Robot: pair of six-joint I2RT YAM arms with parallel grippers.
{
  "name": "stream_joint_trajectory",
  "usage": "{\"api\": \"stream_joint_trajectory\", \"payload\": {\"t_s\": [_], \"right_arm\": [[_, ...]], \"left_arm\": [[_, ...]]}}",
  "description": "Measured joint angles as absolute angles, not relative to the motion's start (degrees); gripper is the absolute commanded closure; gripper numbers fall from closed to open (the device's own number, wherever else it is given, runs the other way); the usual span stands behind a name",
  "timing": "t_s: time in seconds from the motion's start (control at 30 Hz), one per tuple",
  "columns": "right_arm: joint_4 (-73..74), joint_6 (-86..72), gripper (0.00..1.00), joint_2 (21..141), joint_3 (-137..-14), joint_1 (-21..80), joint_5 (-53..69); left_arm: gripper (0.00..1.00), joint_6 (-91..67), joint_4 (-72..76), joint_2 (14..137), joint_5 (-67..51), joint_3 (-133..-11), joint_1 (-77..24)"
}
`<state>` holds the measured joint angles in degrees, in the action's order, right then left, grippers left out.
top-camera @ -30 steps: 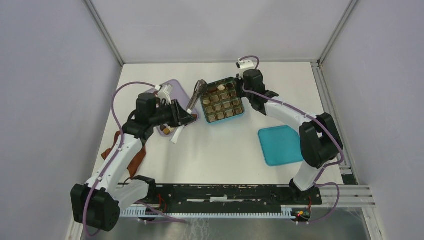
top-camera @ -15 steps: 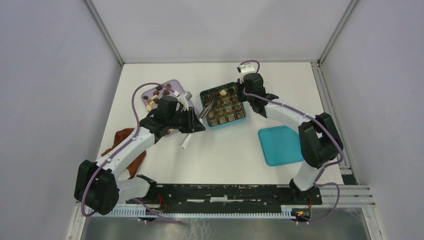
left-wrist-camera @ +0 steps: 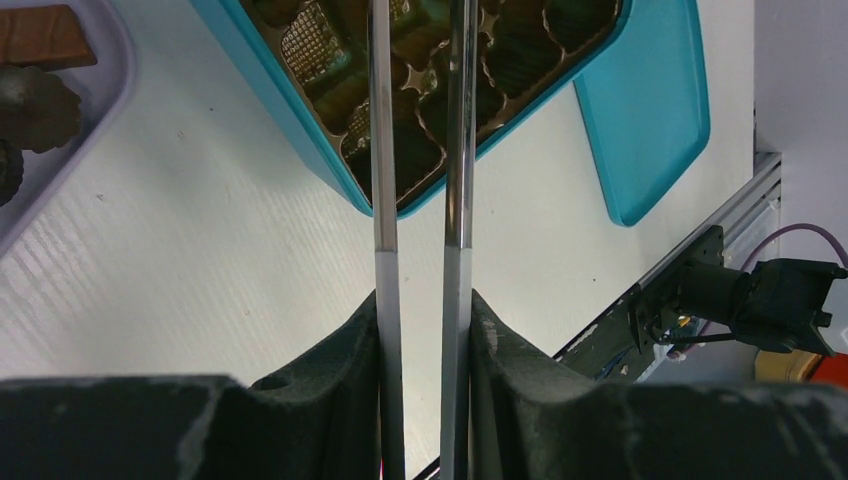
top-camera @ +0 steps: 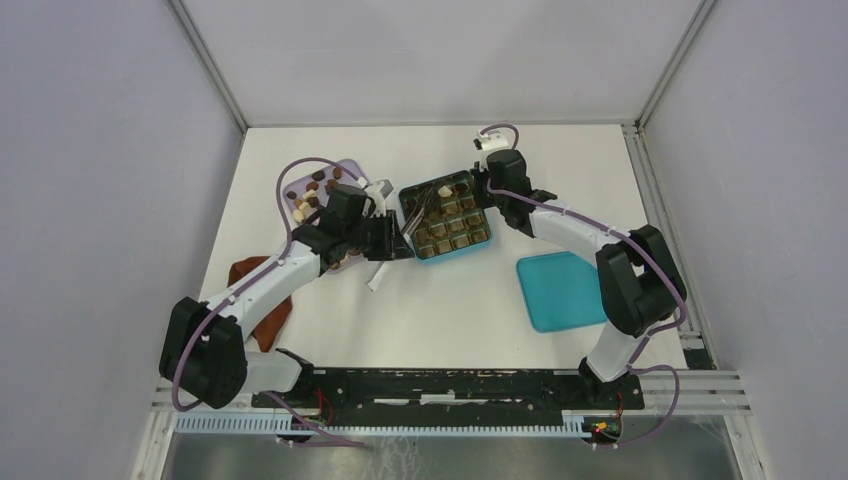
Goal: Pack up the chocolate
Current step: Place the fake chocolate in the packing box, then place the packing box at the center of the board.
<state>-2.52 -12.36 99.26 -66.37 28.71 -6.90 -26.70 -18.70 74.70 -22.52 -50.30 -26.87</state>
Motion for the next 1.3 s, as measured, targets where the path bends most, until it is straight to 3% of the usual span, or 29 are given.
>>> {"api": "stream_joint_trajectory", "payload": {"t_s": [0.37, 1.03, 1.17, 1.3], "right_arm": [[-1.9, -14.2, 0.97, 99.4, -66.3, 28.6, -5.4], [-0.8, -18.3, 0.92, 103.0, -65.8, 25.3, 0.4], [-0.5, -19.7, 0.86, 105.3, -65.7, 23.8, 2.1], [-0.6, -21.8, 0.71, 107.0, -65.5, 22.7, 4.1]], "left_arm": [[0.60, -25.1, -19.3, 76.0, -21.0, -50.3, -27.1], [0.59, -25.1, -21.3, 71.9, -19.4, -52.8, -27.1], [0.59, -25.0, -23.9, 67.0, -16.6, -53.5, -27.1], [0.58, -25.0, -28.1, 63.4, -12.1, -53.3, -27.1]]}}
